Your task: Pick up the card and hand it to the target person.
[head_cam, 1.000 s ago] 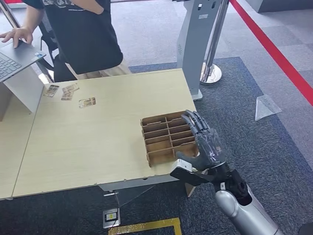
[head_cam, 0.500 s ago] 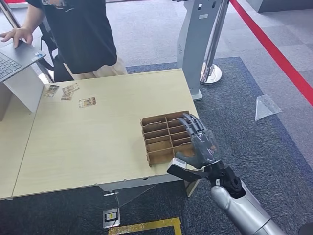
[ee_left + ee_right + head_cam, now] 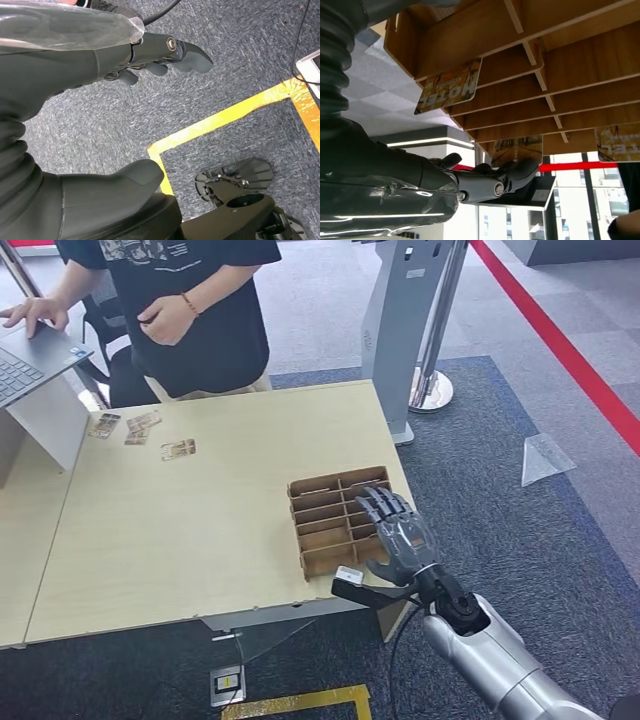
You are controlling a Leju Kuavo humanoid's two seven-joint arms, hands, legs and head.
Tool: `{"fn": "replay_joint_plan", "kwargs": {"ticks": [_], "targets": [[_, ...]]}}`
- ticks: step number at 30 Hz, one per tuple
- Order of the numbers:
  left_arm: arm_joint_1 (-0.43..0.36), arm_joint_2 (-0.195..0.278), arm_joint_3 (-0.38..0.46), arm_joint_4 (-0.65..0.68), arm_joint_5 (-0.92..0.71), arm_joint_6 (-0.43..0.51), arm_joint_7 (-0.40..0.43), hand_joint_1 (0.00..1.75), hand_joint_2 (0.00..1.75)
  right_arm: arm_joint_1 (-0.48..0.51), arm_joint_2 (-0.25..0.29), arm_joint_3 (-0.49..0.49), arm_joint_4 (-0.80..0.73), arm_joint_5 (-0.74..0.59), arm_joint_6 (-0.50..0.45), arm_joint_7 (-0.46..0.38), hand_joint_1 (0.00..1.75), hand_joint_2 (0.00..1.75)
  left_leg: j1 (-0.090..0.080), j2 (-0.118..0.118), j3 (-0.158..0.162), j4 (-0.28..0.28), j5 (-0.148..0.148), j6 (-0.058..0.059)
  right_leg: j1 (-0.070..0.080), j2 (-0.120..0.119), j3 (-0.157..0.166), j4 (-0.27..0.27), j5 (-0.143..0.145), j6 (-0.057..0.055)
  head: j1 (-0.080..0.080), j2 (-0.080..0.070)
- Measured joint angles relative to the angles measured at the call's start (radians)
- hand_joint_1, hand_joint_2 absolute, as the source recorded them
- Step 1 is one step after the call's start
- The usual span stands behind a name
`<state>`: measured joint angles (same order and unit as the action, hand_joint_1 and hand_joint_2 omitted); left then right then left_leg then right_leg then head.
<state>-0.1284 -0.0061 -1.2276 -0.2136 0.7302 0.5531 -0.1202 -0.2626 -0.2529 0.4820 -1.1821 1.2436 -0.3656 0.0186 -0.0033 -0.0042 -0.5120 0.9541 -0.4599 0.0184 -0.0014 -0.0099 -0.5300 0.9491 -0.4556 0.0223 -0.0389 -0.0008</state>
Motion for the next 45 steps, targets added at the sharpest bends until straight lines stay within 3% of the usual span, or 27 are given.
{"fn": "replay_joint_plan", "kwargs": {"ticks": [13, 27, 45], "targets": [[0.002, 0.000, 0.000, 0.000, 0.000, 0.000, 0.002, 0.00, 1.75, -0.021, 0.000, 0.006, 0.075, -0.044, -0.076, -0.031, 0.00, 1.75, 0.000, 0.000, 0.000, 0.000, 0.000, 0.000, 0.000, 0.000, 0.000, 0.000, 0.000, 0.000, 0.000, 0.000], [0.002, 0.000, -0.001, 0.000, 0.000, 0.000, 0.002, 0.00, 1.75, -0.021, 0.000, -0.008, 0.078, -0.035, -0.074, -0.007, 0.02, 1.75, 0.000, 0.000, 0.000, 0.000, 0.000, 0.000, 0.000, 0.000, 0.000, 0.000, 0.000, 0.000, 0.000, 0.000], [0.002, 0.001, -0.002, 0.000, -0.013, -0.012, 0.004, 0.00, 1.75, -0.049, 0.000, -0.021, 0.083, -0.041, -0.063, -0.039, 0.09, 1.75, 0.000, 0.000, 0.000, 0.000, 0.000, 0.000, 0.000, 0.000, 0.000, 0.000, 0.000, 0.000, 0.000, 0.000]]}}
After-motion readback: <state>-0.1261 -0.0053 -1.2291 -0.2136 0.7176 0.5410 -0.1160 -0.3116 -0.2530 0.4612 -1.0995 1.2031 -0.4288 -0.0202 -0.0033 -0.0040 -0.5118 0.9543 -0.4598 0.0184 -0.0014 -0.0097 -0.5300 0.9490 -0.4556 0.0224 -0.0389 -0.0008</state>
